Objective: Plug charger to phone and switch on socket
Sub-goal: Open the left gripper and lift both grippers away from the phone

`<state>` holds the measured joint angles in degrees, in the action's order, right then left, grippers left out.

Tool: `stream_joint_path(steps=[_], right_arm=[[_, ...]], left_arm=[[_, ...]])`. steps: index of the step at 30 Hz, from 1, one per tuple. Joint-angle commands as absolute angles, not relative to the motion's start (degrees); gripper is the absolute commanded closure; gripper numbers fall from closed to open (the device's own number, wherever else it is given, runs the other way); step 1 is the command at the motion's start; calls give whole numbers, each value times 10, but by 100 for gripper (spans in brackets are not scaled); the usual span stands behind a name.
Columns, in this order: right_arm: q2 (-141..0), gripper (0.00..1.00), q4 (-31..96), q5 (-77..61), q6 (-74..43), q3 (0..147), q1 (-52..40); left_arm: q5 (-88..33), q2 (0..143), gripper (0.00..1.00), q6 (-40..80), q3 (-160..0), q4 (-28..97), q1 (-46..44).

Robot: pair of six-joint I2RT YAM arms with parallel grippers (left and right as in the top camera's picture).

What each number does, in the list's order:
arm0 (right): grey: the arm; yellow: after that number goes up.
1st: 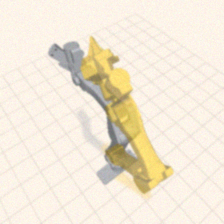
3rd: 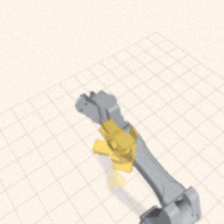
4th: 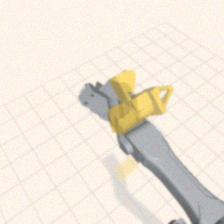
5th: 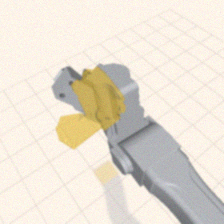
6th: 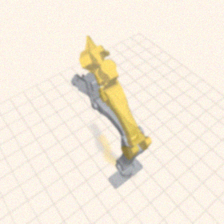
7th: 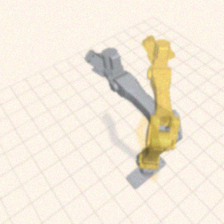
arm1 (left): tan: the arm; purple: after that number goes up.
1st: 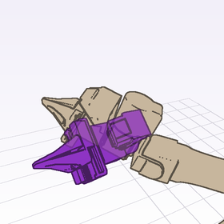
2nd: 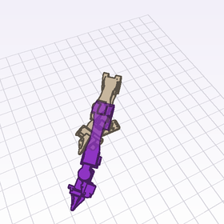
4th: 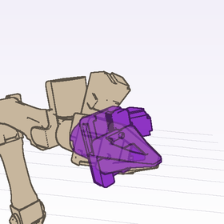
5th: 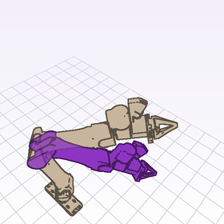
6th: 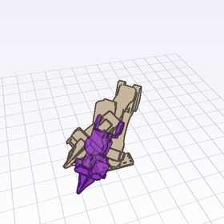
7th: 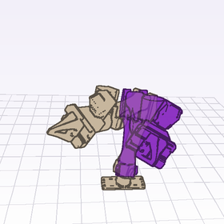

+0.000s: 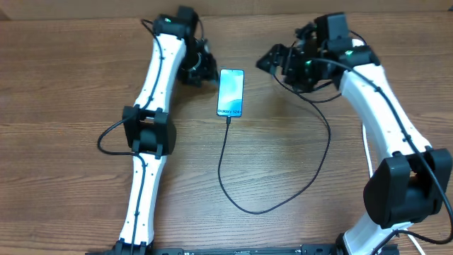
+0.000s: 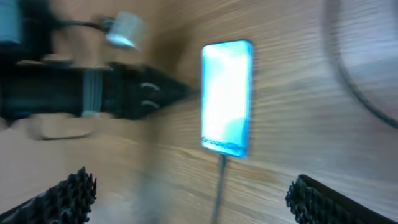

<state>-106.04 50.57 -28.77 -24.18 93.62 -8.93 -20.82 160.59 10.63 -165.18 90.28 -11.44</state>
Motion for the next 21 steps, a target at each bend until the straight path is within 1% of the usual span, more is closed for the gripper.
stream_joint_path(steps=[1,3,5,10,15,21], right_arm=[[-1056,0,577,-150,-208,1020,-46],[-1056,0,625,-86,-207,1056,-24],[-1056,0,654,-28,-207,1081,2],[-1065,0,659,49,-200,1085,68],[-1092,0,607,77,-173,1084,125],[-1148,0,543,103,-173,1083,161]], left_arm=[[-188,1604,39,114,-1761,928,-92],[-186,1600,33,115,-1800,932,-83],[-185,1581,1,119,-1800,925,-73],[-189,1563,0,118,-1800,927,-47],[-211,1549,0,116,-1800,933,-22],[-210,1503,0,74,-1800,942,-15]])
